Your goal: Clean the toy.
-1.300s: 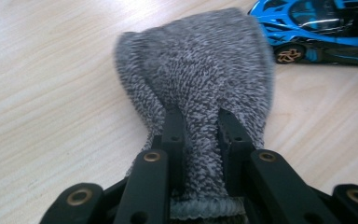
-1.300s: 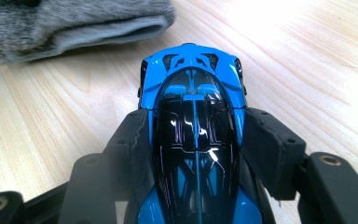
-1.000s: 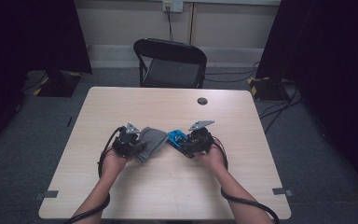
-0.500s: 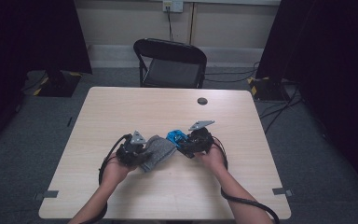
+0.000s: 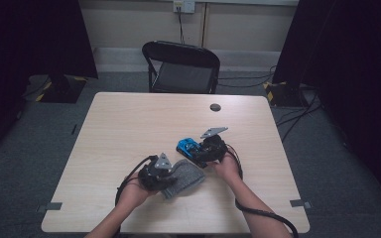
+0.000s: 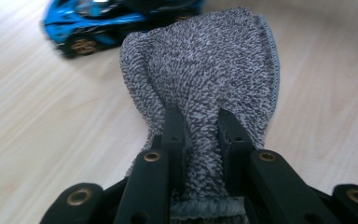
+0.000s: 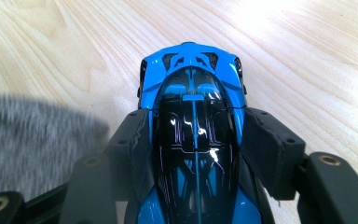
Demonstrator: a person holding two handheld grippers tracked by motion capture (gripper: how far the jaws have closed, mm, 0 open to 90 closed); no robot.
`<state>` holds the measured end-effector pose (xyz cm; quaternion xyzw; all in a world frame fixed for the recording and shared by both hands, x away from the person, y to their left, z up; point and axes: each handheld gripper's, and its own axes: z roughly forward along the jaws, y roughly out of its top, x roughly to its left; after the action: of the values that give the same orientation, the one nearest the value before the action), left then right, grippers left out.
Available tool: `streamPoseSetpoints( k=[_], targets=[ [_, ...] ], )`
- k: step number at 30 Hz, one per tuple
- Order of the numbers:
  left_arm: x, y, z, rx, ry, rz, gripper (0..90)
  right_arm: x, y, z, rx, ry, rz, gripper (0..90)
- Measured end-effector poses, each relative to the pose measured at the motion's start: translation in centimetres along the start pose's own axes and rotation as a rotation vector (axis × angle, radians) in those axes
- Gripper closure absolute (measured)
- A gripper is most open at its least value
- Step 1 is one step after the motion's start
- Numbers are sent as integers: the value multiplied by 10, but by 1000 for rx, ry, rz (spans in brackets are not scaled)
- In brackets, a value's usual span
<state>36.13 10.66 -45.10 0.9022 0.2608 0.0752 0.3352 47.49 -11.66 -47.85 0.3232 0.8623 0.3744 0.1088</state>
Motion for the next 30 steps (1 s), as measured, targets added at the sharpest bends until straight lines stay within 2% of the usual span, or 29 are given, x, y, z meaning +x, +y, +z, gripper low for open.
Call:
streamPoseSetpoints(
  k=[3, 9, 12, 14, 17, 18, 19, 30],
  targets=[
    [-7, 4, 8, 14, -31, 21, 760, 0, -1, 0, -4, 2, 4, 423],
    [-17, 16, 21, 4, -89, 50, 760, 0, -1, 0, -7, 3, 6, 423],
    [-16, 21, 28, 13, -93, 53, 760, 0, -1, 0, -5, 2, 5, 423],
    [-13, 23, 33, 10, -92, 31, 759, 0, -1, 0, -8, 3, 6, 423],
    [-7, 25, 38, 15, -77, -8, 760, 0, -2, 0, -11, 1, 8, 424],
    [-3, 24, 38, 27, -69, -6, 759, 0, -2, 0, -11, 0, 8, 424],
    [-2, 24, 38, 18, -55, -23, 759, 0, -2, 0, -12, 0, 7, 423],
    [29, 18, 29, 24, 39, -91, 760, 0, -3, 0, -19, -1, 5, 424]
  ],
)
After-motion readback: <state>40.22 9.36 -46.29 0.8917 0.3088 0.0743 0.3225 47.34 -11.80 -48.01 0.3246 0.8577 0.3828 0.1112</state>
